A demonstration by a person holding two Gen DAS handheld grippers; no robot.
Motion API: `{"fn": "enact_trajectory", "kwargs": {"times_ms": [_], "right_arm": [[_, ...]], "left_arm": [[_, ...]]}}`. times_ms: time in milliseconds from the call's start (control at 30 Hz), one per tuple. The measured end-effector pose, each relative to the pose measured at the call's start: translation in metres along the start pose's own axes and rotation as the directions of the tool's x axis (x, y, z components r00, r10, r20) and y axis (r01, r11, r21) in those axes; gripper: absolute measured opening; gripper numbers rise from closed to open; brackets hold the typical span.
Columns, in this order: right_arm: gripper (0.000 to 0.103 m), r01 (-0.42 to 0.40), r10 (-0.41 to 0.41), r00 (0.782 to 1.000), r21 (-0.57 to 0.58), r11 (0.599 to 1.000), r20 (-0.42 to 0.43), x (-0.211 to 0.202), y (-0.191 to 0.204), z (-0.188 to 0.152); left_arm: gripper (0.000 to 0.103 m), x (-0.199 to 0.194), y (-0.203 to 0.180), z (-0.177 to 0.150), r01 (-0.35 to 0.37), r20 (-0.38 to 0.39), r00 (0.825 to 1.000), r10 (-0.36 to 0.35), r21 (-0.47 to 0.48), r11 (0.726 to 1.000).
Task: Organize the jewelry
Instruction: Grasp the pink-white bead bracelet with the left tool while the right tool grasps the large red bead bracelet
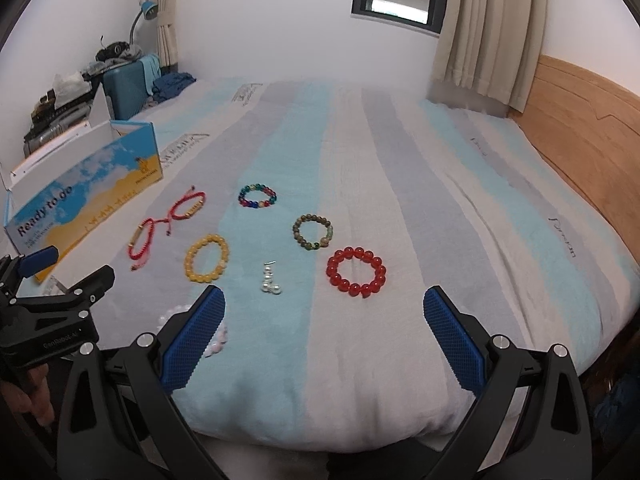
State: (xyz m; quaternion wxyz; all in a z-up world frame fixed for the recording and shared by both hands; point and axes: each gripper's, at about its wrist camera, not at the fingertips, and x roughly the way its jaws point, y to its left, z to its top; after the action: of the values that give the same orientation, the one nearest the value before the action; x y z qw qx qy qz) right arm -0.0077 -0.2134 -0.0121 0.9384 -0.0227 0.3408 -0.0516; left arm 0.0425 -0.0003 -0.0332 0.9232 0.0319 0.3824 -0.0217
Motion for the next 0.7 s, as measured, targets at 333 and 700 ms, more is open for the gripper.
{"fn": "enact_trajectory", "kwargs": {"times_ms": [333, 700], "right_arm": [[0.096, -0.054, 0.038, 0.992, -0.136, 0.989, -0.120, 0.082, -0.001, 0.005], [0.096, -0.082, 0.047, 0.968, -0.133, 0.988, -0.247, 0.161, -0.021, 0.011]], "left_arm": [[0.097, 0.054, -0.026, -0.017, 0.072, -0.090, 0.994, -0.063, 0.103, 0.992], [0.097, 0.095, -0.046, -0.026, 0.119, -0.148, 0.984, -0.097, 0.151, 0.981]]}}
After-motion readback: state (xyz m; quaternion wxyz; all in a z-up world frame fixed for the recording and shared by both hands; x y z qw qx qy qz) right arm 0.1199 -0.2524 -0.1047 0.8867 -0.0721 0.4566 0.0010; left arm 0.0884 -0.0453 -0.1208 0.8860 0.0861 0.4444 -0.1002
